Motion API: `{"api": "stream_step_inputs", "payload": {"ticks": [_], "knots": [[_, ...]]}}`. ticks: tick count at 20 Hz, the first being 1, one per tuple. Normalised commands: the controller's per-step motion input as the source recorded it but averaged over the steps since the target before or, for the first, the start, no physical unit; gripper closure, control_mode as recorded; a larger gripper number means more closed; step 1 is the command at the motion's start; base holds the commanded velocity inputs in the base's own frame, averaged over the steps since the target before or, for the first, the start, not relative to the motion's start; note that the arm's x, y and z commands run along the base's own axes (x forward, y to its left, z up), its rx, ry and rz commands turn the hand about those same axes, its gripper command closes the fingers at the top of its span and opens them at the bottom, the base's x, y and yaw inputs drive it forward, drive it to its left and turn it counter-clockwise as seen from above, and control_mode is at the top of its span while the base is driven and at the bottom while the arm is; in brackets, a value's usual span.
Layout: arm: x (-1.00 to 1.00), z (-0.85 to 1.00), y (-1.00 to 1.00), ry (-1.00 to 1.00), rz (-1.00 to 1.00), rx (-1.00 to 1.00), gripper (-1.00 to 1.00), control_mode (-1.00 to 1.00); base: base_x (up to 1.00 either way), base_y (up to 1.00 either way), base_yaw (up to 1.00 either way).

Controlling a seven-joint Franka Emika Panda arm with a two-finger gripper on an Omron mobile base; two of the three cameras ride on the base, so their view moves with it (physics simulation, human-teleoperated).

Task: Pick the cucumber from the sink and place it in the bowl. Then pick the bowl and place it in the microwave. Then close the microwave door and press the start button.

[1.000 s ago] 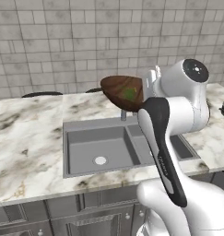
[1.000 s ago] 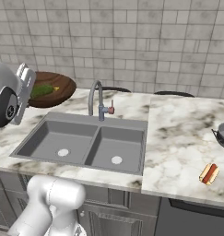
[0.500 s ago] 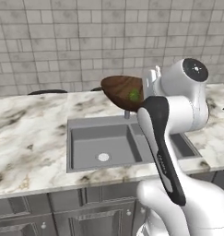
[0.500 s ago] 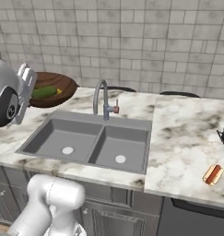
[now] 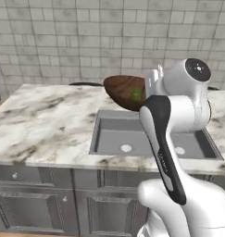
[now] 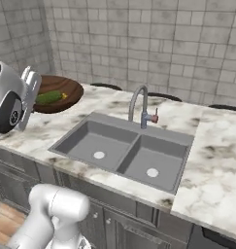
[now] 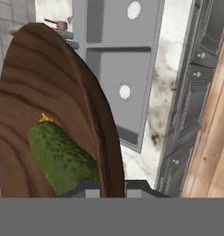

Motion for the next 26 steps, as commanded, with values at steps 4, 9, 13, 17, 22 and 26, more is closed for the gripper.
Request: {"api": "stream_step_inputs", "payload": {"ticks": [4, 9, 13, 17, 22, 26], "knots": [[0.00, 0.00, 0.00, 0.00, 0.00, 0.00, 1.00, 1.00, -0.06, 0.00, 0.53], [0.00, 0.00, 0.00, 0.00, 0.00, 0.00, 1.00, 1.00, -0.01, 0.00, 0.59], [0.00, 0.00, 0.00, 0.00, 0.00, 0.00, 1.00, 1.00, 0.00, 0.00, 0.69], [0.00, 0.00, 0.00, 0.00, 0.00, 0.00, 1.00, 1.00, 0.14, 0.00, 0.73], [0.00, 0.00, 0.00, 0.00, 0.00, 0.00, 1.00, 1.00, 0.46, 0.00, 0.74], [0.00, 0.00, 0.00, 0.00, 0.00, 0.00, 1.00, 1.00, 0.57, 0.00, 0.74]]}}
